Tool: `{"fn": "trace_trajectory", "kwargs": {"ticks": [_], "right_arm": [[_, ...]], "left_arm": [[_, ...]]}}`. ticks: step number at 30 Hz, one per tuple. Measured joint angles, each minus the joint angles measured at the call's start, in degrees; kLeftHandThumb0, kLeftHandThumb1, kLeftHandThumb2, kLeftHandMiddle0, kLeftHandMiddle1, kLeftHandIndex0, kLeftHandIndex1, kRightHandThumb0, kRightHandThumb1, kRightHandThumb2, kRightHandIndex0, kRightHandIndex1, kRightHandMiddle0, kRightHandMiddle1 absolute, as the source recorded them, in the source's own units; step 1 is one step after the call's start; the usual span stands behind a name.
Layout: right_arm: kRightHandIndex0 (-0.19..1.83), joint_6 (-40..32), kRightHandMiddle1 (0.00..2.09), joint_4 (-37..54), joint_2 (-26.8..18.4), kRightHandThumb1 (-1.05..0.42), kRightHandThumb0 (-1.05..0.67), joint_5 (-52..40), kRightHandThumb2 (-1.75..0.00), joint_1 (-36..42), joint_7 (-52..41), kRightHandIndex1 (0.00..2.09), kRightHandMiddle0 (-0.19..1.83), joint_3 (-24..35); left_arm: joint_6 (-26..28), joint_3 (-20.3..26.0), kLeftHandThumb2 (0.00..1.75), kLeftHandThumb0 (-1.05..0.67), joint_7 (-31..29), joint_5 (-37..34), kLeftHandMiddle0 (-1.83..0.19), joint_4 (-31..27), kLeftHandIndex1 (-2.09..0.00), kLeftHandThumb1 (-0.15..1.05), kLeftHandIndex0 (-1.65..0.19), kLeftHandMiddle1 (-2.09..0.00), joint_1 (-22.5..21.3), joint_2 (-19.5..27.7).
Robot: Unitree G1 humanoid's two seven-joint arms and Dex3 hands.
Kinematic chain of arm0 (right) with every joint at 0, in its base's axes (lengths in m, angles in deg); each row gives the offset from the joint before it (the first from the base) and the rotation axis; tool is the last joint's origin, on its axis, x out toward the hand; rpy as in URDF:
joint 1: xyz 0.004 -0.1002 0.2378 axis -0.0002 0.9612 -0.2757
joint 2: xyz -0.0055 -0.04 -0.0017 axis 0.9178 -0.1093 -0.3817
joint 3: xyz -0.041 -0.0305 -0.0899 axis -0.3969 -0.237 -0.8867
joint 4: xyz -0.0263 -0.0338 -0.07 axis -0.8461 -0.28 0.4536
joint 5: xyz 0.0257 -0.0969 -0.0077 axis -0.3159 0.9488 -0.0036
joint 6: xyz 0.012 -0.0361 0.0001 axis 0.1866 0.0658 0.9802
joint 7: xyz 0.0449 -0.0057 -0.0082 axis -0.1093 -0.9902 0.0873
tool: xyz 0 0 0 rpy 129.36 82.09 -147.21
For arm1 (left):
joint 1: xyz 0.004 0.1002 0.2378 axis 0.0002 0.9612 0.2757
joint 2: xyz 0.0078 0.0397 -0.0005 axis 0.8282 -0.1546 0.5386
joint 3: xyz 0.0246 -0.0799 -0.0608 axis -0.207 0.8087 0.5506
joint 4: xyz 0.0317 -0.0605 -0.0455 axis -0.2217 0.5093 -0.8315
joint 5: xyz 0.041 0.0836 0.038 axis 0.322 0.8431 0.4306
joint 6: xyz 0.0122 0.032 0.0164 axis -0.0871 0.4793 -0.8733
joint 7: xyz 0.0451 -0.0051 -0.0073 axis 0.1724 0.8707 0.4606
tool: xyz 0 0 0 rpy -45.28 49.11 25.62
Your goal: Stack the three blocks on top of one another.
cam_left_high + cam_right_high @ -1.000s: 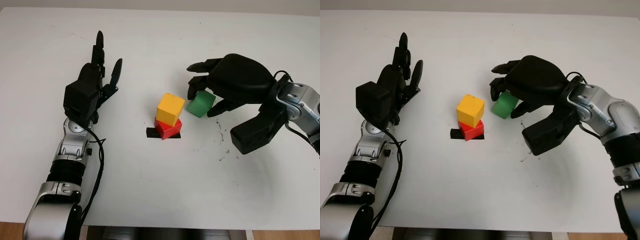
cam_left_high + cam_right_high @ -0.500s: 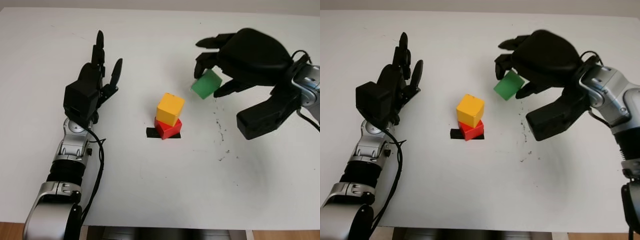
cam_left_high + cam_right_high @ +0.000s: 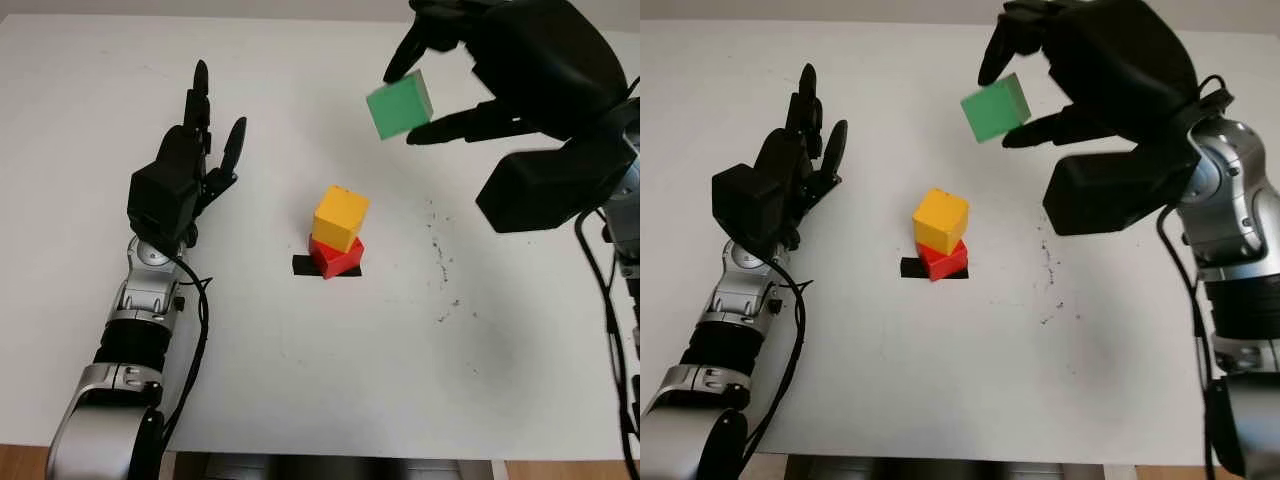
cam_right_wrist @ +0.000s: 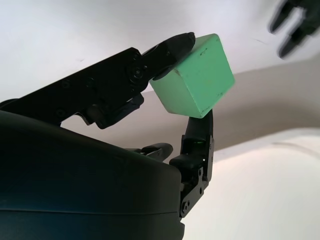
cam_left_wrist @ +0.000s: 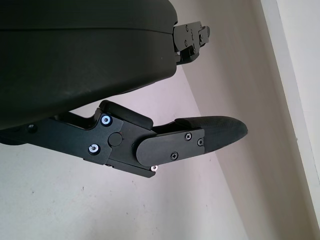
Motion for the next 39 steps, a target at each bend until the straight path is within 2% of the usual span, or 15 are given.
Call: {"fn": "trace_trajectory", "kwargs": {"ticks": [3, 11, 21, 32, 39], "right_arm": [[0.37, -9.56, 1.6, 3.88, 2.3, -0.93, -0.39, -5.81, -0.05, 0.03, -3.65, 0.02, 0.33, 1.68], [0.35, -28.05, 1.69, 10.19, 6.6, -0.95, -0.4, -17.25, -0.06, 0.04, -7.85, 0.01, 0.27, 4.38], [0.25, -44.58, 1.75, 17.29, 8.07, -1.0, -0.37, -25.26, -0.06, 0.86, -10.69, 0.0, 0.18, 3.72], [0.21, -52.21, 1.77, 19.66, 9.69, -1.0, -0.4, -28.23, -0.06, 3.08, -11.53, 0.0, 0.19, -0.38], [0.24, -52.3, 1.76, 19.64, 10.11, -0.98, -0.41, -27.94, -0.05, 6.03, -11.46, 0.03, 0.22, -2.59]], "left_arm": [[0.01, 0.0, 0.58, -0.71, 0.06, 0.04, 0.17, 0.0, -0.05, 1.05, 0.17, -0.05, 0.0, 0.01], [-0.16, 0.0, 0.59, -0.72, 1.22, 0.79, 0.17, 0.0, -0.05, 1.05, 0.17, -0.06, 0.0, 0.03], [-0.13, -0.02, 0.59, -0.73, 1.53, 1.37, 0.16, 0.0, -0.06, 1.05, 0.17, -0.05, 0.0, 0.06], [-0.13, -0.08, 0.59, -0.73, 1.67, 1.73, 0.15, 0.05, -0.06, 1.05, 0.15, -0.06, 0.0, 0.07], [0.3, -0.08, 0.59, -0.73, 1.94, 1.9, 0.15, 0.05, -0.06, 1.05, 0.15, -0.06, 0.0, 0.09]]}}
